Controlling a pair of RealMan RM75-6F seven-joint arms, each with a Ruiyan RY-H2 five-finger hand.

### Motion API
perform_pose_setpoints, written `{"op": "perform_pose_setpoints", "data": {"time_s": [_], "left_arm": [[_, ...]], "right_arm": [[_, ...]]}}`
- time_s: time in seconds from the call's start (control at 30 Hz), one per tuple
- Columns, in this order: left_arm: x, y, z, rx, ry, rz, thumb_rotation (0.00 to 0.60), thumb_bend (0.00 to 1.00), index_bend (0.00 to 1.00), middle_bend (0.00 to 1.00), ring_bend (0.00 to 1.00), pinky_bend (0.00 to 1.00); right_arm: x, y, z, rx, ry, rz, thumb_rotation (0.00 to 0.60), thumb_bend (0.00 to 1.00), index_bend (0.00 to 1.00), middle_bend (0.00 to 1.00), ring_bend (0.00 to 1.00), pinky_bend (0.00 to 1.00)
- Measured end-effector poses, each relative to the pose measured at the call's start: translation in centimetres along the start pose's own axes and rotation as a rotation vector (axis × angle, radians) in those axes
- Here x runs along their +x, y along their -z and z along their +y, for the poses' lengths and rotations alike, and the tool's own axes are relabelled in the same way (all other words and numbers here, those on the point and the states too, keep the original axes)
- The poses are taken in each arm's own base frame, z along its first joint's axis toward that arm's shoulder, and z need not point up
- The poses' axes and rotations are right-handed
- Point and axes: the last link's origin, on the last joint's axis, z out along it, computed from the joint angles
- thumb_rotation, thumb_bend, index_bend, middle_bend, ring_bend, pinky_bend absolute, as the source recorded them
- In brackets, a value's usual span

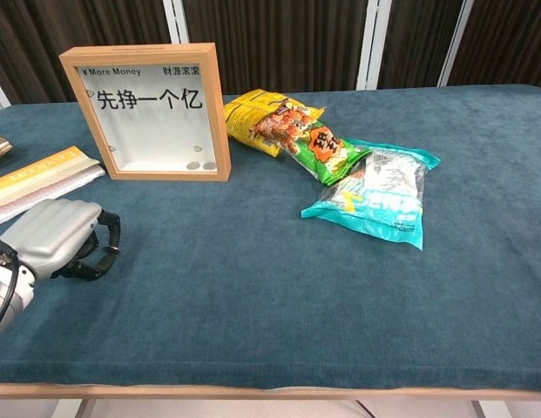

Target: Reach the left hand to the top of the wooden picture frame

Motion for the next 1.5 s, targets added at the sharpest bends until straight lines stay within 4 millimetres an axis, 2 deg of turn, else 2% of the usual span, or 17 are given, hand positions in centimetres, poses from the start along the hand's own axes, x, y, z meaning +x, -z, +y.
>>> {"op": "perform_pose_setpoints", "data": {"time_s": [0.3,0.37,0.53,0.67,0.77,0.87,0.97,1.1,1.13,1.3,1.5], "left_arm": [[0.4,0.3,-0.3,-0.009,-0.002,0.011,0.600,0.43,0.58,1.00,1.00,1.00],[0.4,0.3,-0.3,-0.011,-0.002,0.006,0.600,0.47,0.59,1.00,1.00,1.00],[0.9,0.5,-0.2,-0.026,0.035,0.006,0.600,0.64,0.62,1.00,1.00,1.00],[2.2,0.7,-0.2,-0.048,0.129,0.007,0.600,0.65,0.63,1.00,1.00,1.00],[4.2,0.6,-0.5,-0.070,0.214,0.021,0.600,0.65,0.64,1.00,1.00,1.00],[7.1,0.3,-1.3,-0.090,0.290,0.046,0.600,0.66,0.64,1.00,1.00,1.00],[10.8,-0.4,-2.2,-0.108,0.342,0.079,0.600,0.66,0.64,1.00,1.00,1.00],[16.8,-2.0,-3.3,-0.121,0.383,0.137,0.600,0.67,0.64,1.00,1.00,1.00],[17.8,-2.4,-3.5,-0.119,0.389,0.140,0.600,0.67,0.64,1.00,1.00,1.00],[21.2,-5.2,-3.5,-0.090,0.428,0.126,0.600,0.67,0.65,1.00,1.00,1.00],[23.4,-8.9,-2.2,-0.065,0.444,0.056,0.600,0.68,0.65,1.00,1.00,1.00]], "right_arm": [[-0.1,-0.1,-0.1,0.001,0.003,-0.003,0.600,0.17,0.00,0.00,0.00,0.00],[-0.1,-0.1,-0.1,0.001,0.004,-0.004,0.600,0.17,0.00,0.00,0.00,0.00],[-0.1,-0.1,-0.1,0.001,0.004,-0.005,0.600,0.17,0.00,0.00,0.00,0.00],[-0.2,-0.1,-0.1,0.002,0.004,-0.007,0.600,0.17,0.00,0.00,0.00,0.00],[-0.1,-0.1,-0.1,0.001,0.001,-0.007,0.600,0.17,0.00,0.00,0.00,0.00],[-0.1,-0.1,0.0,-0.001,-0.002,-0.008,0.600,0.17,0.00,0.00,0.00,0.00],[-0.1,-0.2,0.0,-0.002,-0.005,-0.012,0.600,0.17,0.00,0.00,0.00,0.00],[0.0,-0.3,0.2,-0.008,-0.012,-0.014,0.600,0.17,0.00,0.00,0.00,0.00],[0.0,-0.3,0.2,-0.008,-0.013,-0.015,0.600,0.17,0.00,0.00,0.00,0.00],[0.1,-0.5,0.5,-0.014,-0.024,-0.019,0.600,0.17,0.00,0.00,0.00,0.00],[0.3,-0.6,1.0,-0.025,-0.037,-0.028,0.600,0.17,0.00,0.00,0.00,0.00]]}}
